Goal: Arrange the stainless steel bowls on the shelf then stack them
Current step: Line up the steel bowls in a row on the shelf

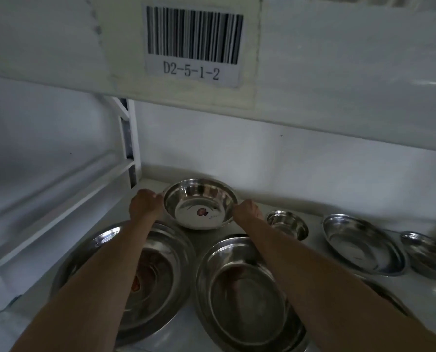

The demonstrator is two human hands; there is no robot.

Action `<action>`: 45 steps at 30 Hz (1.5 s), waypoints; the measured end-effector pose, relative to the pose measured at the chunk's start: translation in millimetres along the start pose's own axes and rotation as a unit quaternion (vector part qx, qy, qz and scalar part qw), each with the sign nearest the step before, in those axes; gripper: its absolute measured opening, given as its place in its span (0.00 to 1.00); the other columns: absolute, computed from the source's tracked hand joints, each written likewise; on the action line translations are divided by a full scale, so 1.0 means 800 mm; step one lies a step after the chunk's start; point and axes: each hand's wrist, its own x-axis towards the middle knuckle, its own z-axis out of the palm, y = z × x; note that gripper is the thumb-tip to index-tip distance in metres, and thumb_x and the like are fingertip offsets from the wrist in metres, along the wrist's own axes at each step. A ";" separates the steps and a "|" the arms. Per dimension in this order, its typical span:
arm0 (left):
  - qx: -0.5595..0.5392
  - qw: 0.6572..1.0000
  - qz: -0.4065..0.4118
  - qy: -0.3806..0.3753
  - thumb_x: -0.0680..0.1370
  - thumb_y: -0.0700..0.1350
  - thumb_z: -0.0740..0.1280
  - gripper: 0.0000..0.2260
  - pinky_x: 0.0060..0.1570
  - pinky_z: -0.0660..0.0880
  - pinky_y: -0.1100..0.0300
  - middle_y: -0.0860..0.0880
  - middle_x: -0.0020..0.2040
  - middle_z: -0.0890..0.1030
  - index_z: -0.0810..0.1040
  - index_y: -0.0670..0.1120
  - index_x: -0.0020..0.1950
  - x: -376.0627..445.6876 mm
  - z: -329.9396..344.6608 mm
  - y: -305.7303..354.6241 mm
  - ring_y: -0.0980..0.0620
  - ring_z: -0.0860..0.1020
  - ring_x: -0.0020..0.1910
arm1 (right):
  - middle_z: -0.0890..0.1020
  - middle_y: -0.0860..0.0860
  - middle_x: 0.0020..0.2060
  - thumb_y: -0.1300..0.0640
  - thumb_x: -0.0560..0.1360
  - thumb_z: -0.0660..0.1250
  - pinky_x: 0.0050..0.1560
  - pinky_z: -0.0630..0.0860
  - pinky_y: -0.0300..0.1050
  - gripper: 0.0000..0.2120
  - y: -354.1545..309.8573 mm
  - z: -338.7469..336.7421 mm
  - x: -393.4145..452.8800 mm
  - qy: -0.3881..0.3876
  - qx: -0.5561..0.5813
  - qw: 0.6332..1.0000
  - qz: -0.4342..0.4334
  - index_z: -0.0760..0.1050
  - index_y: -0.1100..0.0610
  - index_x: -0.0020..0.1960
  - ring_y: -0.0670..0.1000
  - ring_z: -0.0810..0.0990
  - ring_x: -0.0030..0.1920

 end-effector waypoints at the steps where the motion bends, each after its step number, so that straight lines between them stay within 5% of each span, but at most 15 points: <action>1: 0.005 1.000 -0.005 -0.005 0.77 0.50 0.61 0.18 0.50 0.74 0.52 0.37 0.53 0.83 0.82 0.36 0.50 0.005 0.004 0.002 0.38 0.80 0.54 | 0.79 0.60 0.63 0.50 0.79 0.60 0.61 0.74 0.48 0.21 0.002 0.003 0.006 0.003 -0.002 1.000 0.007 0.77 0.63 0.64 0.60 0.78 0.63; 8: -0.039 0.996 -0.047 -0.058 0.79 0.48 0.60 0.19 0.58 0.75 0.51 0.34 0.60 0.79 0.76 0.33 0.60 0.045 0.036 0.001 0.36 0.78 0.57 | 0.83 0.61 0.56 0.54 0.75 0.63 0.59 0.78 0.51 0.18 0.016 0.030 0.057 -0.028 0.050 0.998 0.031 0.79 0.64 0.58 0.60 0.83 0.56; 14: -0.048 0.995 -0.061 -0.060 0.81 0.45 0.62 0.20 0.55 0.73 0.51 0.32 0.63 0.76 0.71 0.30 0.64 0.056 0.051 0.006 0.34 0.76 0.61 | 0.84 0.63 0.50 0.62 0.72 0.66 0.37 0.72 0.44 0.14 0.017 0.042 0.076 -0.036 0.103 0.993 0.052 0.78 0.67 0.56 0.54 0.78 0.39; 20: -0.104 0.991 -0.079 -0.043 0.76 0.41 0.67 0.12 0.48 0.80 0.54 0.36 0.49 0.83 0.79 0.32 0.51 0.059 0.043 0.004 0.38 0.83 0.46 | 0.82 0.62 0.52 0.57 0.73 0.65 0.46 0.75 0.46 0.18 0.019 0.042 0.078 -0.012 0.145 0.988 0.046 0.77 0.66 0.58 0.56 0.79 0.45; 31: -0.216 0.976 -0.037 -0.021 0.72 0.42 0.69 0.10 0.48 0.82 0.46 0.39 0.37 0.84 0.79 0.44 0.30 0.027 0.024 0.045 0.41 0.84 0.39 | 0.77 0.57 0.38 0.63 0.75 0.63 0.27 0.67 0.37 0.09 0.014 -0.039 0.056 0.055 0.168 0.984 0.006 0.79 0.66 0.48 0.53 0.74 0.33; 38: -0.221 0.975 -0.004 -0.023 0.75 0.39 0.68 0.12 0.49 0.81 0.45 0.39 0.39 0.84 0.77 0.48 0.31 -0.026 0.000 0.079 0.41 0.84 0.41 | 0.79 0.55 0.38 0.62 0.77 0.63 0.26 0.66 0.36 0.08 0.036 -0.089 0.026 0.068 0.160 0.985 -0.011 0.79 0.64 0.49 0.49 0.74 0.30; 42: -0.220 0.975 0.003 -0.040 0.74 0.40 0.67 0.09 0.48 0.82 0.43 0.38 0.37 0.84 0.80 0.40 0.34 -0.061 -0.004 0.079 0.39 0.84 0.40 | 0.78 0.56 0.37 0.61 0.76 0.63 0.35 0.71 0.40 0.07 0.052 -0.116 0.005 0.084 0.146 0.985 -0.016 0.79 0.63 0.47 0.54 0.77 0.37; 45: -0.237 0.970 0.007 -0.045 0.74 0.40 0.67 0.08 0.47 0.81 0.42 0.37 0.38 0.84 0.82 0.36 0.39 -0.092 -0.010 0.078 0.39 0.84 0.39 | 0.78 0.55 0.31 0.62 0.74 0.63 0.33 0.73 0.41 0.08 0.070 -0.132 -0.010 0.074 0.138 0.987 -0.024 0.78 0.65 0.40 0.54 0.77 0.32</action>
